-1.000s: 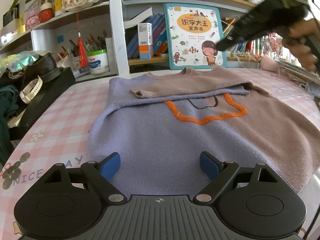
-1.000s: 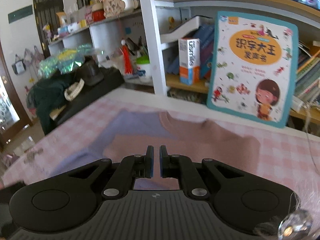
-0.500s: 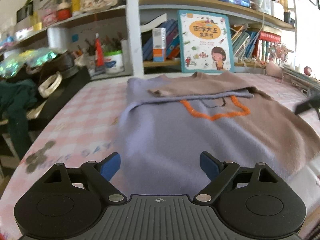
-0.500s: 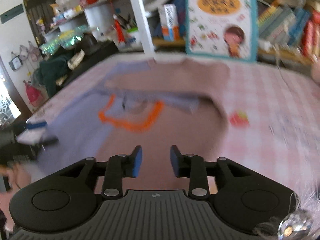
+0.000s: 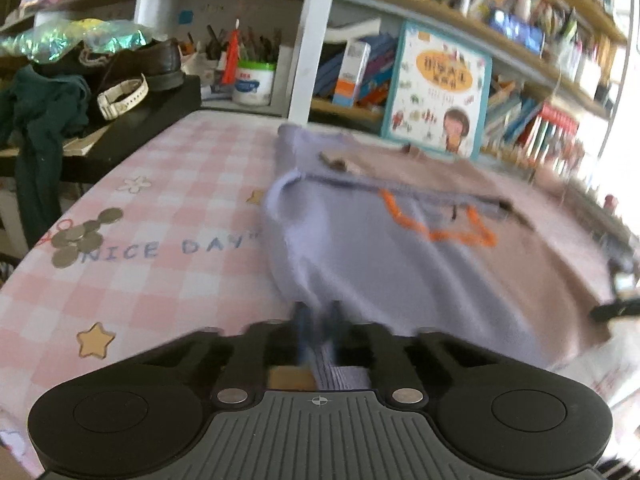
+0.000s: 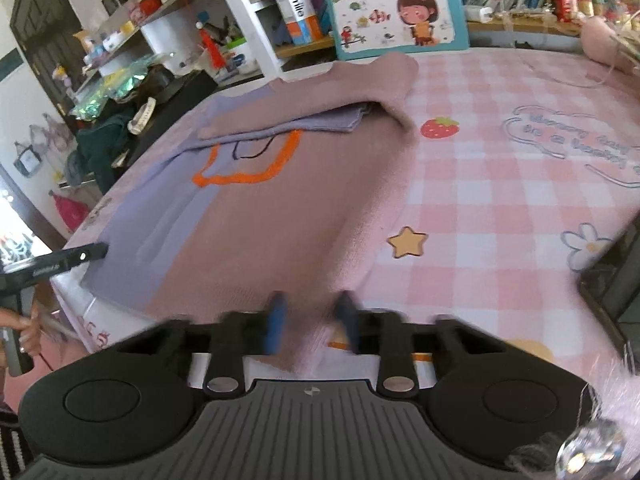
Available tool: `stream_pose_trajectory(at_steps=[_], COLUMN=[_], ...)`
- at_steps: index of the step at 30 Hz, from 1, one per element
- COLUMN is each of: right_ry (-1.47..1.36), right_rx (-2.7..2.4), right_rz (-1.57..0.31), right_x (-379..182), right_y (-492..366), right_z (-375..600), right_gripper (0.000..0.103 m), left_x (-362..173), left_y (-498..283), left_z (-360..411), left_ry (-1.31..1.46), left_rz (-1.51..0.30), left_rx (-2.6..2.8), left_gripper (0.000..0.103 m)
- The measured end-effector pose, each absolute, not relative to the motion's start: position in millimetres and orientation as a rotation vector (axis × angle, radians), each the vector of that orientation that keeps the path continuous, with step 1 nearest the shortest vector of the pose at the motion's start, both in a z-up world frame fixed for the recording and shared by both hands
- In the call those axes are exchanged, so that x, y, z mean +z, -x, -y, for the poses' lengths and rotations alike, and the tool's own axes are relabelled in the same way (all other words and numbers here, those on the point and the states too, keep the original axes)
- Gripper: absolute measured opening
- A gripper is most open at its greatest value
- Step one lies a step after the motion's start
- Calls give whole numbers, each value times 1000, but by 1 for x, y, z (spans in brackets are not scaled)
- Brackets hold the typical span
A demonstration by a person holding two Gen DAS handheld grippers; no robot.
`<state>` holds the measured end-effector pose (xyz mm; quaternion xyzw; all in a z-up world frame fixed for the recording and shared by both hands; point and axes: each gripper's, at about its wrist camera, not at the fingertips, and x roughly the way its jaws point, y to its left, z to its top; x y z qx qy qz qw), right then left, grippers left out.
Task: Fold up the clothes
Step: 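Grasp the sweater hem with the left tool while the right tool grasps it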
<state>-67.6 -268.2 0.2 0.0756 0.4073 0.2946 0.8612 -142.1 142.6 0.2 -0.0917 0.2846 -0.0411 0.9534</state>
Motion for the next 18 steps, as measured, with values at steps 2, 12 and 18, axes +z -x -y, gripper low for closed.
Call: stream_pose_trajectory(at_steps=[2, 12, 18], right_ry=[-222, -347, -451], right_rx=[648, 640, 691], right_rz=[-808, -891, -908], right_x=[9, -6, -15], right_y=[68, 59, 55], right_z=[272, 285, 285], right_gripper=[10, 26, 30], left_x=[6, -20, -25], left_y=[142, 138, 132], left_z=[-144, -168, -165], left_ry=[220, 392, 462], left_rz=[-552, -669, -658], left_rx=[-101, -108, -169], left_gripper=[4, 36, 49])
